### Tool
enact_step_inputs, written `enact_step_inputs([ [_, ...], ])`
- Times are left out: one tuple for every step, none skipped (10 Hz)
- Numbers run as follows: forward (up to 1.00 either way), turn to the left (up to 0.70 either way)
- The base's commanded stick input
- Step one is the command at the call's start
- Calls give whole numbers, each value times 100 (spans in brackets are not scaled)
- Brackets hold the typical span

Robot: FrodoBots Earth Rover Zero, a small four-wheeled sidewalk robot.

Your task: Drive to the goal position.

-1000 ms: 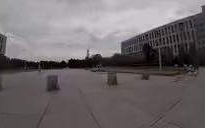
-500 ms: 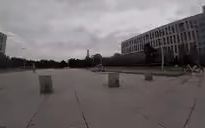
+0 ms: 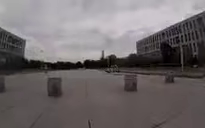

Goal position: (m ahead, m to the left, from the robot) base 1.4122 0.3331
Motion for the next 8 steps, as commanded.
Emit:
enact_step_inputs([
  [70,0],
  [70,0],
  [70,-5],
  [70,-18],
  [70,-32],
  [70,-35],
  [70,-35],
  [70,-35],
])
